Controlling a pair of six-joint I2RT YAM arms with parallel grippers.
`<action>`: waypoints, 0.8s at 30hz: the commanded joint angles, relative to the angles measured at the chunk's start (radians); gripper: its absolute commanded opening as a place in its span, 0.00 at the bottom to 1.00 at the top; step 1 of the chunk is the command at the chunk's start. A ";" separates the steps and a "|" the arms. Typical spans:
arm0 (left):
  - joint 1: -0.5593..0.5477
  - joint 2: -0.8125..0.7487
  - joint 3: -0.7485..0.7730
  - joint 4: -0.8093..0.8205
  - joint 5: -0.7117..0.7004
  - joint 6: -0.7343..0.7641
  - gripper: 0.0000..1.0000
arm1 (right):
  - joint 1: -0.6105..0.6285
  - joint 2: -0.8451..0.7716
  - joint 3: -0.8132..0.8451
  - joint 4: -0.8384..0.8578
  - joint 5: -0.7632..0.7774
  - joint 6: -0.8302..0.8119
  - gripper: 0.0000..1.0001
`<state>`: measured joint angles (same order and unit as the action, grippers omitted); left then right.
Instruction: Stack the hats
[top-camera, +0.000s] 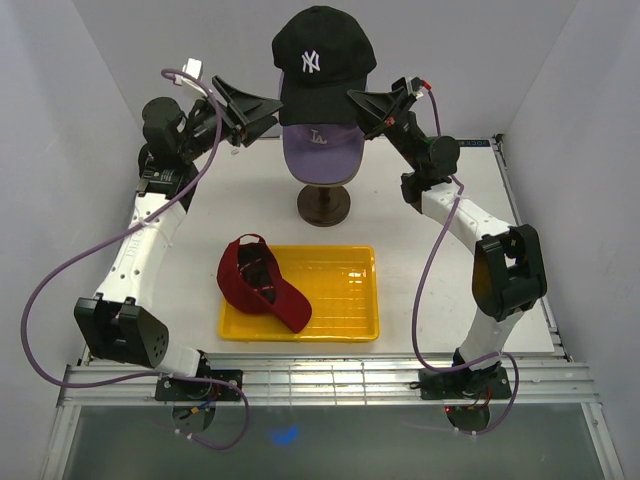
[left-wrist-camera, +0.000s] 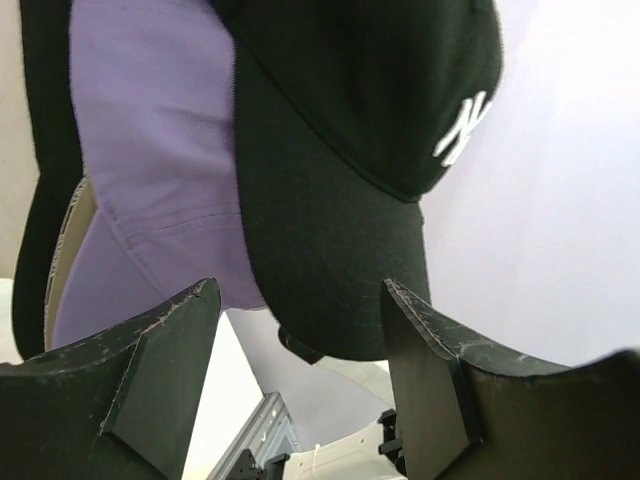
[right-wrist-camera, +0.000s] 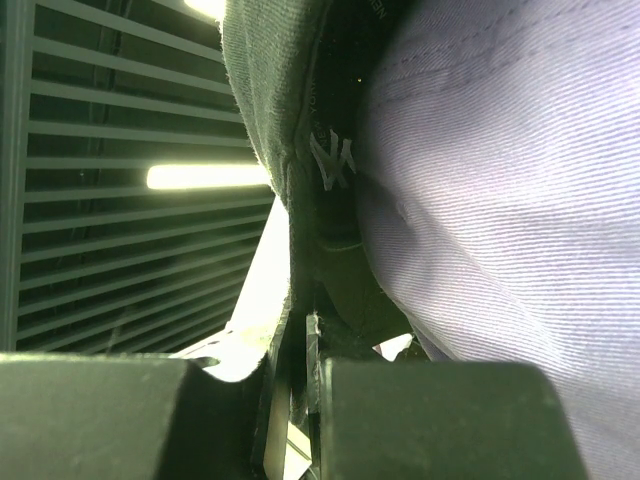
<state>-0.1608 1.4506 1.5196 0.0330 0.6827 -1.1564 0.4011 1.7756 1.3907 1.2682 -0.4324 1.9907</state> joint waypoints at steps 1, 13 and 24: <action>-0.006 -0.019 0.015 0.100 0.026 -0.038 0.75 | -0.005 0.005 0.021 0.200 -0.005 0.284 0.08; -0.046 -0.002 0.008 0.108 0.029 -0.048 0.76 | -0.005 0.010 0.024 0.214 -0.014 0.293 0.08; -0.060 -0.027 -0.053 0.104 0.018 -0.037 0.75 | -0.005 0.010 0.005 0.237 -0.011 0.301 0.08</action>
<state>-0.2062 1.4506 1.4899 0.1169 0.6888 -1.1946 0.3939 1.7832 1.3907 1.2892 -0.4465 2.0079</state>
